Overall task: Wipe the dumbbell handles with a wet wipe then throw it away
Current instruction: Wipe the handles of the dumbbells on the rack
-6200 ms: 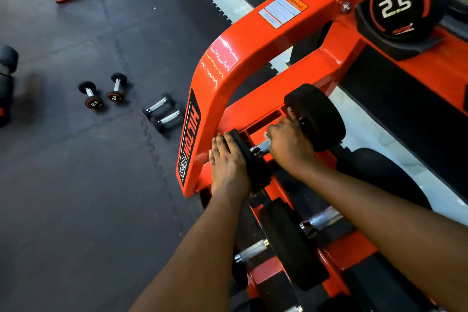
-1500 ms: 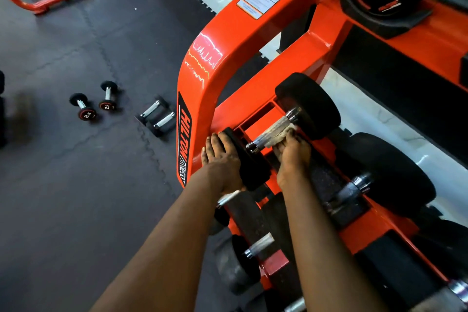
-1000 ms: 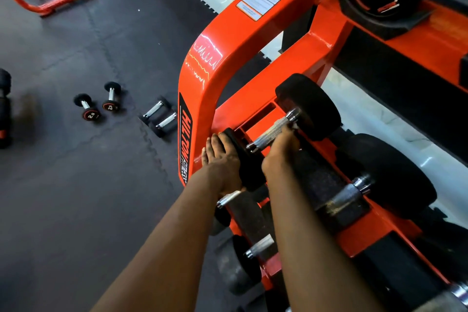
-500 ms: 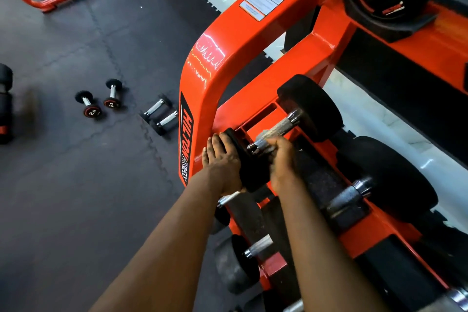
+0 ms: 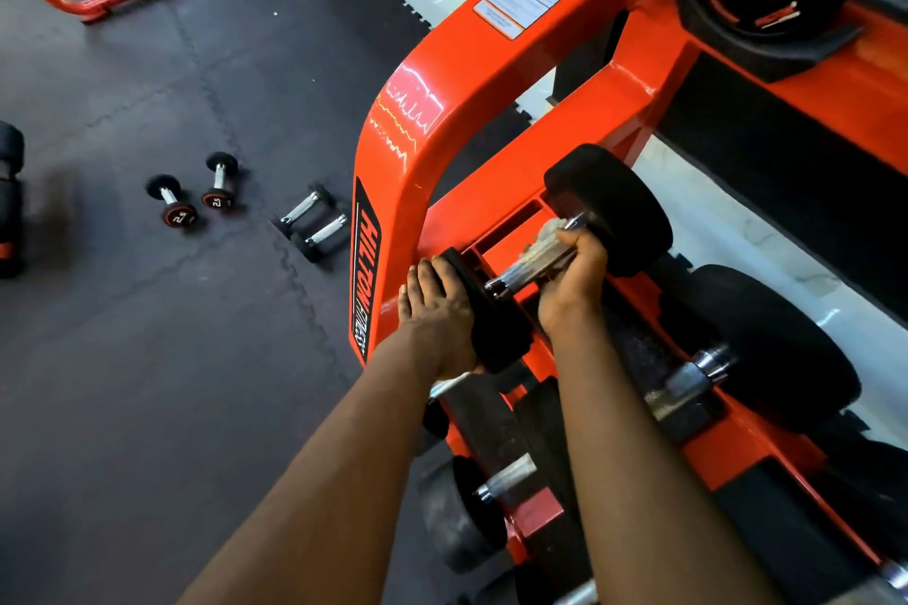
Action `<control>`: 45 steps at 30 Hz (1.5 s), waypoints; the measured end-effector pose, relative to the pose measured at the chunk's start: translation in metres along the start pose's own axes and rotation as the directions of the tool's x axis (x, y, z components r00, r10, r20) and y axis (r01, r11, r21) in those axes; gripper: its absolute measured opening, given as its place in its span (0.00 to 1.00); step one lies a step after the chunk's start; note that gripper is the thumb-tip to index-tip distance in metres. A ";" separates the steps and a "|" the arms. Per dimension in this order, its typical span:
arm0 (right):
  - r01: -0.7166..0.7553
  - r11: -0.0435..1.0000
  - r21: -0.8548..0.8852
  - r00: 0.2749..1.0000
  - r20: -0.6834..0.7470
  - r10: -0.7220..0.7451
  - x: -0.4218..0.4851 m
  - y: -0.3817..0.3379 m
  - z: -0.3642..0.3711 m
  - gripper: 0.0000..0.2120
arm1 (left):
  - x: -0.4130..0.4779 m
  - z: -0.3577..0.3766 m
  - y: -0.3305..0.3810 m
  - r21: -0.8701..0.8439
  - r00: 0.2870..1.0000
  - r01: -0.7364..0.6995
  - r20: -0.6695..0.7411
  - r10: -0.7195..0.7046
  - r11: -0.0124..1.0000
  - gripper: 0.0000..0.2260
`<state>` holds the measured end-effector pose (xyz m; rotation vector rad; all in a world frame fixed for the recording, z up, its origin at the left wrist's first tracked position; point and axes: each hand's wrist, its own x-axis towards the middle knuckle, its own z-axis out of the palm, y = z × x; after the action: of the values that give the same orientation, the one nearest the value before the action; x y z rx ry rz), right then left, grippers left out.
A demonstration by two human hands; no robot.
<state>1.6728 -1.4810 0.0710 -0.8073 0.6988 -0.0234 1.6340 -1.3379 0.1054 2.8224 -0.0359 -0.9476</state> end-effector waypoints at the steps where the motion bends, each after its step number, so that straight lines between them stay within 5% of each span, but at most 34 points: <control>1: 0.013 0.999 0.046 1.000 -0.012 -0.012 0.000 0.004 0.004 0.07 | 0.001 0.000 0.000 -0.001 1.000 0.003 -0.008 -0.003 1.000 0.65; 4: -0.079 0.997 -0.001 0.996 0.049 0.079 -0.006 0.019 0.005 0.14 | 0.002 0.001 -0.001 -0.005 1.000 -0.006 -0.007 0.006 1.000 0.65; 8: -0.113 0.963 -0.245 0.994 -0.032 0.108 -0.001 0.004 0.003 0.04 | 0.001 0.002 -0.003 -0.003 1.000 -0.007 -0.030 0.007 1.000 0.64; 11: -0.037 0.982 -0.187 0.984 -0.181 0.002 -0.008 0.011 0.009 0.13 | 0.002 0.005 -0.003 -0.017 0.999 -0.013 -0.036 0.013 1.000 0.64; 14: -0.009 0.876 -0.482 0.989 -0.131 -0.063 -0.030 0.042 0.015 0.31 | 0.003 0.008 -0.004 -0.032 0.996 -0.014 -0.085 0.011 0.999 0.65; 17: -0.127 0.804 -0.581 0.992 -0.076 0.102 -0.029 0.046 0.014 0.36 | 0.003 0.009 -0.005 -0.038 0.996 -0.013 -0.084 0.009 0.999 0.65; 19: -0.242 0.843 -0.480 0.970 -0.102 0.220 -0.020 0.034 0.007 0.29 | 0.003 0.008 -0.004 -0.028 0.997 -0.010 -0.083 0.007 1.000 0.65; 24: -0.239 0.891 -0.386 0.967 -0.010 0.255 -0.021 0.032 -0.006 0.07 | 0.002 0.004 -0.002 -0.022 0.998 0.002 -0.066 -0.003 1.000 0.65; 31: -0.037 0.666 -0.745 0.996 -0.083 -0.038 -0.038 0.032 -0.021 0.06 | -0.001 0.002 0.001 -0.009 0.998 0.026 -0.063 -0.027 1.000 0.66; 36: -0.143 0.622 -0.770 0.978 -0.207 -0.032 -0.022 0.031 0.004 0.14 | -0.001 0.002 0.004 -0.024 0.998 0.033 -0.050 -0.034 0.999 0.66; 42: -0.029 0.462 -0.886 0.995 -0.069 -0.069 -0.029 0.036 -0.011 0.06 | 0.002 -0.001 -0.001 -0.025 0.998 0.006 -0.061 -0.007 1.000 0.66; 45: 0.063 0.370 -0.927 0.990 0.010 -0.144 -0.035 0.021 -0.018 0.13 | 0.003 -0.001 -0.001 -0.004 0.995 -0.023 -0.100 0.023 1.000 0.66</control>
<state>1.6298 -1.4684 0.0675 -1.9933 0.7031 0.2652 1.6373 -1.3372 0.1044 2.8543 -0.0535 -0.7992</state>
